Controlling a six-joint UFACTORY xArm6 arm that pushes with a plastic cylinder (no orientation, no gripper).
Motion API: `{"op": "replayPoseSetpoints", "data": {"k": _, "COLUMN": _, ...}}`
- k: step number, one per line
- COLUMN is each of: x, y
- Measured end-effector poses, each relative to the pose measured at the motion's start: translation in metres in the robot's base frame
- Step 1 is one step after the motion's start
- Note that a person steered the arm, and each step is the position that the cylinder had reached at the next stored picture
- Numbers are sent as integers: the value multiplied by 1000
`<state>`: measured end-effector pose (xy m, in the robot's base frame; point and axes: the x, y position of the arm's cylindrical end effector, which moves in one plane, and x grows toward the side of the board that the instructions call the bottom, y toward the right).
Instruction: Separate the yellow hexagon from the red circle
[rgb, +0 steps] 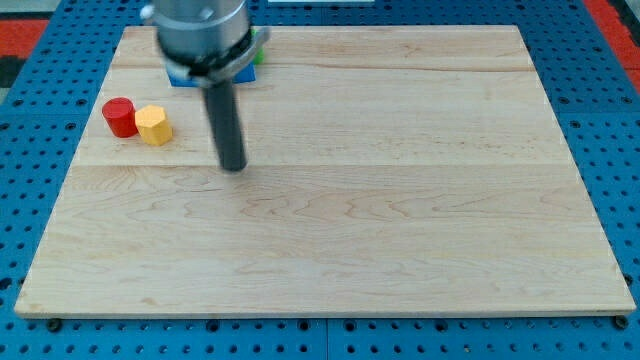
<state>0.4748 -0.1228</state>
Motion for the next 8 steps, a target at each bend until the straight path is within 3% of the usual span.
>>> {"op": "replayPoseSetpoints", "data": {"k": 1, "x": 40, "y": -133}}
{"op": "replayPoseSetpoints", "data": {"k": 2, "x": 43, "y": -182}}
{"op": "replayPoseSetpoints", "data": {"k": 3, "x": 27, "y": -181}}
{"op": "replayPoseSetpoints", "data": {"k": 5, "x": -69, "y": -137}}
{"op": "replayPoseSetpoints", "data": {"k": 6, "x": -90, "y": -73}}
{"op": "replayPoseSetpoints", "data": {"k": 8, "x": -92, "y": -70}}
